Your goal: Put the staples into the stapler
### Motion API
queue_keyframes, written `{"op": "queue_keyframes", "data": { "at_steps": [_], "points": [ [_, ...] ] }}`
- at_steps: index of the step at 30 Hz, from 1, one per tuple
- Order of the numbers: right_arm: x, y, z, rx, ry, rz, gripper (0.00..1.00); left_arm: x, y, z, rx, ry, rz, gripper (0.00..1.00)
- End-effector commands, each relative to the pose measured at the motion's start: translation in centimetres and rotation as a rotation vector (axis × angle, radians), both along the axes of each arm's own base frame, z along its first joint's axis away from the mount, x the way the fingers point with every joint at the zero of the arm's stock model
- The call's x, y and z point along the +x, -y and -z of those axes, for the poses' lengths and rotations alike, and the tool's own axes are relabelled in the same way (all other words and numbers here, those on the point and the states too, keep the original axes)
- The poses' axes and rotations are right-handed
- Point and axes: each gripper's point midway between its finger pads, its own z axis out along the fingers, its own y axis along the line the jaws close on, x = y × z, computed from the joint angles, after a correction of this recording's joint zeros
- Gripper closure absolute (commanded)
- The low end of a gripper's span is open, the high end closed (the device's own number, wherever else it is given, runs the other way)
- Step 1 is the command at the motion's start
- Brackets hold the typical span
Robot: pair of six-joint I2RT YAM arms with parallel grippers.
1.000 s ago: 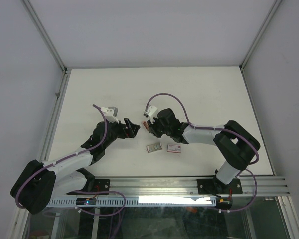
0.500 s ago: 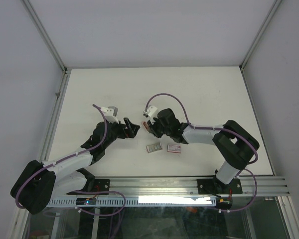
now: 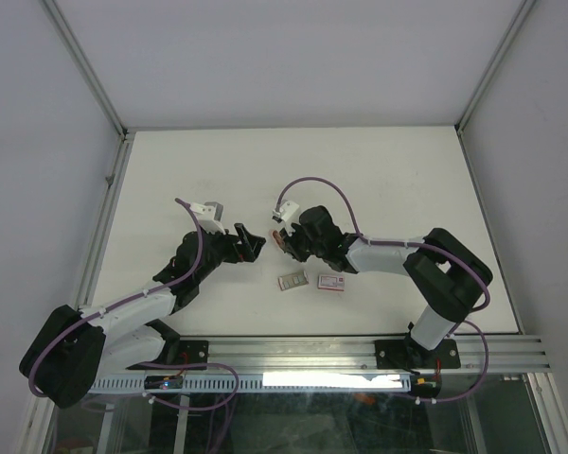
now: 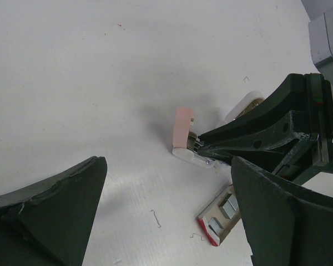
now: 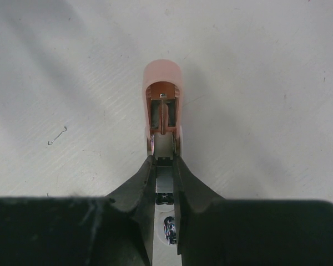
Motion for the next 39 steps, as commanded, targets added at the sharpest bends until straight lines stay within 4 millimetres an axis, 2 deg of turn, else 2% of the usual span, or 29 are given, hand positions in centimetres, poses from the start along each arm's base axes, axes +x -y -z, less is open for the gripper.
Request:
{"op": "queue_keyframes", "data": {
  "at_steps": [1,6,14,18,21,24,27,32,35,39],
  "points": [
    [1.1,-0.4,-1.0,0.024,0.044,0.009,0.81,0.5,0.0,-1.8,-0.023,0.063,-0.008,0.01],
    [1.0,-0.5,-1.4,0.037,0.046,0.01,0.72,0.5,0.0,-1.6,-0.021,0.06,-0.007,0.01],
    [0.9,-0.7,-2.3,0.067,0.047,0.013,0.66,0.5,-0.1,-1.7,-0.018,0.063,-0.013,0.01],
    [0.9,-0.7,-3.9,0.105,0.059,0.028,0.64,0.6,-0.5,-1.8,-0.01,0.071,-0.033,0.01],
    [0.7,-0.5,-5.9,0.146,0.072,0.052,0.62,0.7,-0.9,-2.1,-0.008,0.088,-0.051,0.01],
    [0.6,0.4,-7.5,0.174,0.061,0.114,0.6,0.7,-1.4,-2.3,-0.005,0.101,-0.075,0.01],
    [-0.9,1.4,-7.9,0.163,0.003,0.175,0.59,0.8,-1.9,-2.4,-0.002,0.109,-0.096,0.01],
    [-3.4,3.7,-7.2,0.042,-0.137,0.439,0.59,0.8,-2.1,-2.3,-0.004,0.106,-0.109,0.01],
    [-5.8,3.6,-6.0,0.011,-0.222,0.533,0.59,0.8,-2.1,-2.3,-0.008,0.104,-0.11,0.01],
    [-7.7,3.3,-3.9,-0.002,-0.289,0.599,0.62,0.8,-2.3,-2.4,-0.009,0.107,-0.125,0.01]
  ]
}}
